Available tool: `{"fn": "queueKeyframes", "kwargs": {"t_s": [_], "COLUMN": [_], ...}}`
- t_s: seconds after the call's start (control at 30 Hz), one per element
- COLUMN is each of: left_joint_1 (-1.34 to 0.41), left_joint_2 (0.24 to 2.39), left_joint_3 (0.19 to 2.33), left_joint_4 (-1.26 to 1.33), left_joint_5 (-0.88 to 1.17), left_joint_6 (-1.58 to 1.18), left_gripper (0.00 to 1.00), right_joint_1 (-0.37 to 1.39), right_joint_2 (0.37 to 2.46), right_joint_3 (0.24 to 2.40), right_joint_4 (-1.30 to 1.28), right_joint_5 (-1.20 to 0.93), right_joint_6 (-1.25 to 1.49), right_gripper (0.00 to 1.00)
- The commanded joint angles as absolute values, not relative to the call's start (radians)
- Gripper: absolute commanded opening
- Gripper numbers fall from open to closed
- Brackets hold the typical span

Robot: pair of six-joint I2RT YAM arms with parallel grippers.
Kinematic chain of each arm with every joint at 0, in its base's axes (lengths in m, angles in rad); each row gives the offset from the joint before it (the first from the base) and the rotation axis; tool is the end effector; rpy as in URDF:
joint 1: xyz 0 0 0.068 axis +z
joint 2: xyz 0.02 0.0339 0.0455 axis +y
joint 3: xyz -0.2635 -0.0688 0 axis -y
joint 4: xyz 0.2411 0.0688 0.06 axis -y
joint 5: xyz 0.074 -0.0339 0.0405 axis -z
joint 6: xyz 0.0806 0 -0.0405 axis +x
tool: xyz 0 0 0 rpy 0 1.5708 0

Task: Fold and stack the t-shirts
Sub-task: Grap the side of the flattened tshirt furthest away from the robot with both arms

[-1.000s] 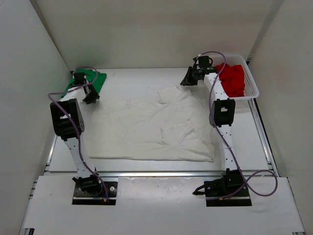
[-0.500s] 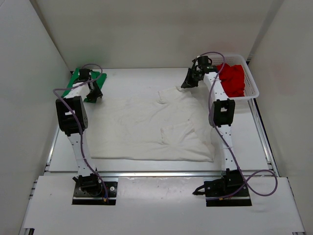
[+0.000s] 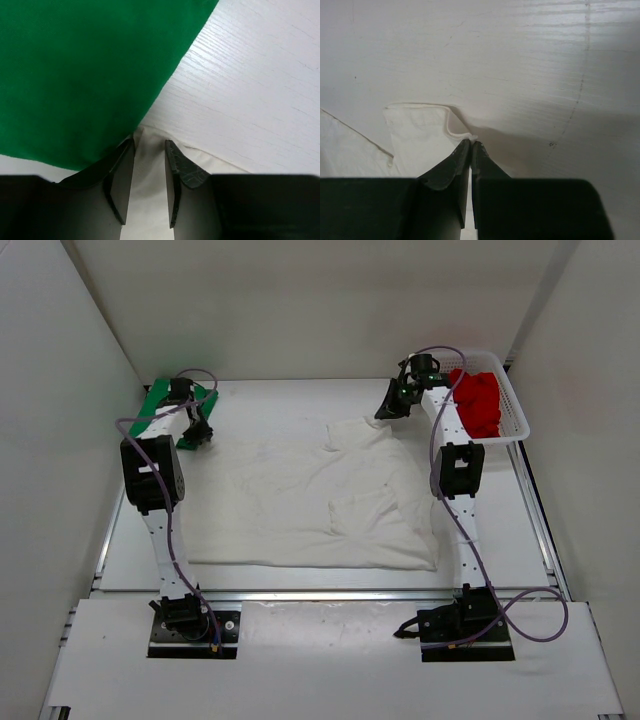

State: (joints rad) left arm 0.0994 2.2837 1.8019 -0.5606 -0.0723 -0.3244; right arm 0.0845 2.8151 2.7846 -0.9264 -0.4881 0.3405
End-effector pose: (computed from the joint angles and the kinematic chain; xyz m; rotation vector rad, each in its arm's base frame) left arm 0.5085 0.0566 0.1209 -0.5736 2.5450 0.0145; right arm 0.5907 0.0880 0.1320 0.1251 2.5390 0.7863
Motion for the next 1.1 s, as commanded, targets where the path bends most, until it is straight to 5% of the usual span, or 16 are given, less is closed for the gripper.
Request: {"fn": "queueKeyframes", "kwargs": {"t_s": [0.0,0.33,0.7,0.83,1.0,1.07], "left_joint_1": [0.090,0.094,0.075,0.089,0.068,0.093], "left_joint_2": [2.264,2.178,1.928,1.887,1.824,1.818], "left_joint_3": [1.798,1.755,1.445,1.365,1.312,1.296], "left_joint_4": [-0.563,-0.514,-0.272,-0.227,-0.212,-0.218], "left_joint_5": [-0.092,-0.051,0.101,0.163,0.182,0.207], "left_joint_6": [-0.319,-0.367,-0.512,-0.541,-0.543,-0.560], "left_gripper": [0.38,0.03,0.00,0.00,0.00,0.00], "right_joint_1": [0.084,0.078,0.069,0.093,0.106,0.100], "right_joint_2": [2.764,2.740,2.487,2.308,1.837,1.804], "right_joint_3": [2.821,2.821,2.714,2.417,1.564,1.507], "right_joint_4": [-0.897,-0.916,-1.084,-1.057,-0.584,-0.566], "right_joint_5": [-0.518,-0.508,-0.464,-0.371,-0.389,-0.420], "right_joint_6": [0.336,0.315,0.233,0.187,0.273,0.275], "right_gripper": [0.00,0.00,0.00,0.00,0.00,0.00]}}
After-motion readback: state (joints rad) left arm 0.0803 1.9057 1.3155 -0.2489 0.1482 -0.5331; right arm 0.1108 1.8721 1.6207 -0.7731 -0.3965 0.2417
